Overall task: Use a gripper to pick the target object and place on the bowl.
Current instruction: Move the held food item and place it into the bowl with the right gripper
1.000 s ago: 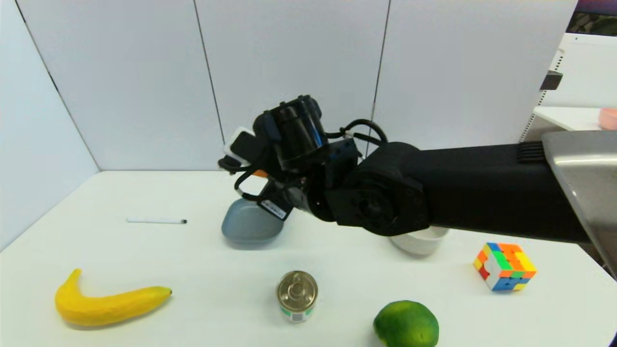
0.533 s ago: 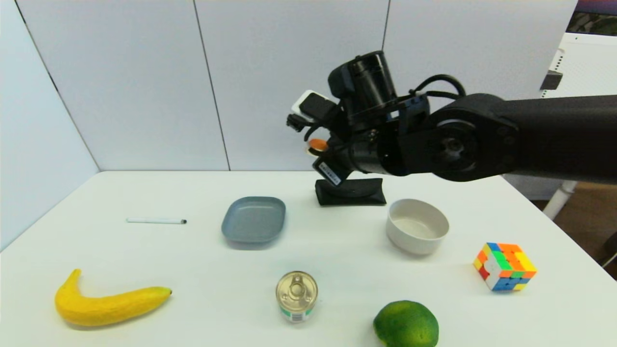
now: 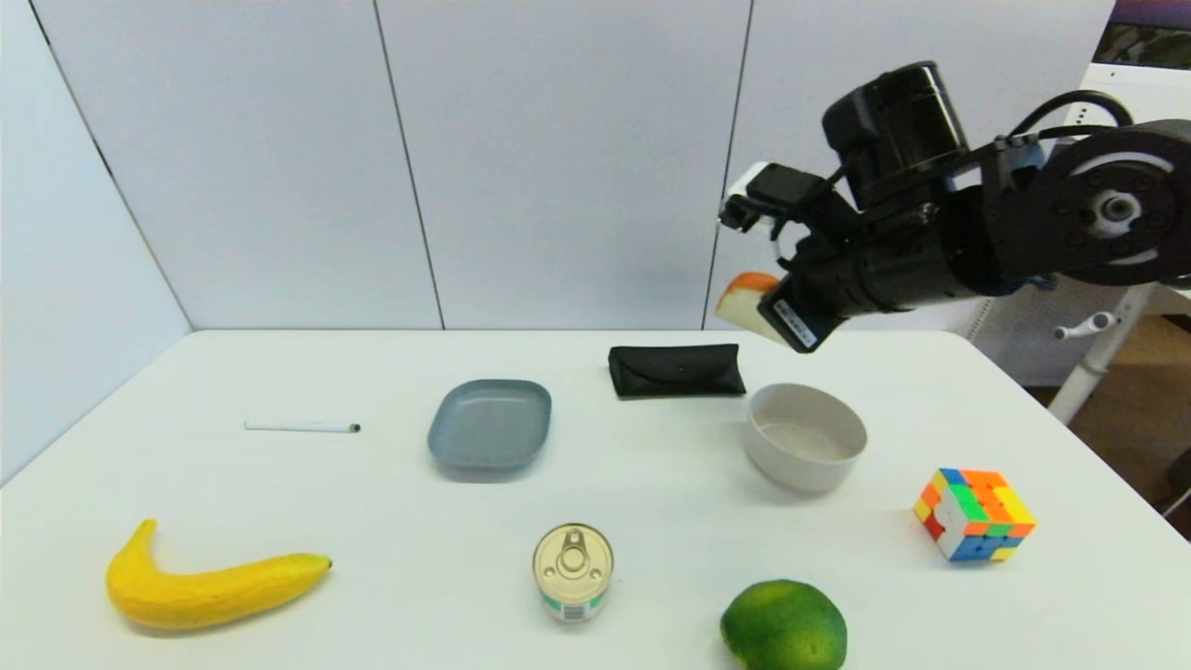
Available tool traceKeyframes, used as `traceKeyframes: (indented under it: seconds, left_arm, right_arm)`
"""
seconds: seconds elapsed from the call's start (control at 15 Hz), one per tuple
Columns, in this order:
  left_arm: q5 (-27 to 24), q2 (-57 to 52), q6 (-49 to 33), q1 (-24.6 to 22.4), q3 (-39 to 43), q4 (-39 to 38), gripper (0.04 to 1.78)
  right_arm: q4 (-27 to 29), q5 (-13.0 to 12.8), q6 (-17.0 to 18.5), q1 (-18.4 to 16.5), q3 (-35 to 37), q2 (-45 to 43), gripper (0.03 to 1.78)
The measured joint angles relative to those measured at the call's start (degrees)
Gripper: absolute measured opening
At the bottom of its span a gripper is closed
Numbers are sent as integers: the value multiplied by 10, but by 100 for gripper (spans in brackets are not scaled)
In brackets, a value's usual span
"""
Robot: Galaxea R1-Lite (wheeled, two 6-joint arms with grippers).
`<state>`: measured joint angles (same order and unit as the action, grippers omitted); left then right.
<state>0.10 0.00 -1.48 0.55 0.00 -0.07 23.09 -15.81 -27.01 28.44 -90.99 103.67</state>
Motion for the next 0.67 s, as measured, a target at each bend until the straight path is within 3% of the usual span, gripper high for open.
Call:
traceKeyframes:
  seconds: [0.33, 0.67]
  left_arm:
    - [0, 0, 0, 0, 0, 0, 171]
    - [0, 0, 0, 0, 0, 0, 171]
  right_arm:
    - [46, 20, 14, -13, 2, -29, 11]
    - [123, 100, 50, -13, -5, -44, 11]
